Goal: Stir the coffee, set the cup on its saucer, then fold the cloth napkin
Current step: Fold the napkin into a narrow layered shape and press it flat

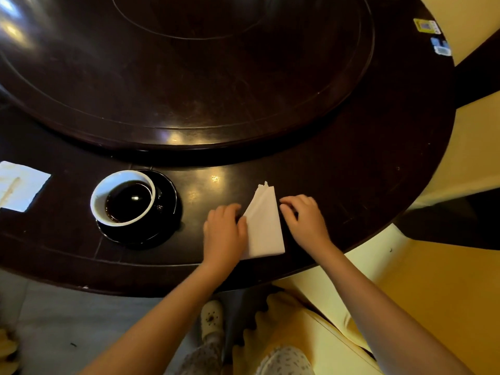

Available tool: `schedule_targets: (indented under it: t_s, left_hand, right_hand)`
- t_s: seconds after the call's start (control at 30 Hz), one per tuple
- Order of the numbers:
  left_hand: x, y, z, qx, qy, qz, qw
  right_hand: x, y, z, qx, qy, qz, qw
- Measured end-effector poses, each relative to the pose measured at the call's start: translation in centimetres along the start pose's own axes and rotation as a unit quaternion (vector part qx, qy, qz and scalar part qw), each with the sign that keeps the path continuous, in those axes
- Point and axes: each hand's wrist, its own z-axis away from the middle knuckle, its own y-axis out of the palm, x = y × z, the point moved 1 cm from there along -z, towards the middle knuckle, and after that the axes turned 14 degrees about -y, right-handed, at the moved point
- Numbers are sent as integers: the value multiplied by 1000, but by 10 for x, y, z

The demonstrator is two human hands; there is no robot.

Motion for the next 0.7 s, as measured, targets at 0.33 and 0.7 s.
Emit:
schedule_targets:
  t_s: [0.33,0.7]
  left_hand:
    - [-32,18,-53,101,-5,14,995]
    - [0,21,24,-24,217,-172,961]
  right_hand:
    - [13,16,-15,-41,116,-175,977]
    - [11,6,-37,-10,167,-208,964]
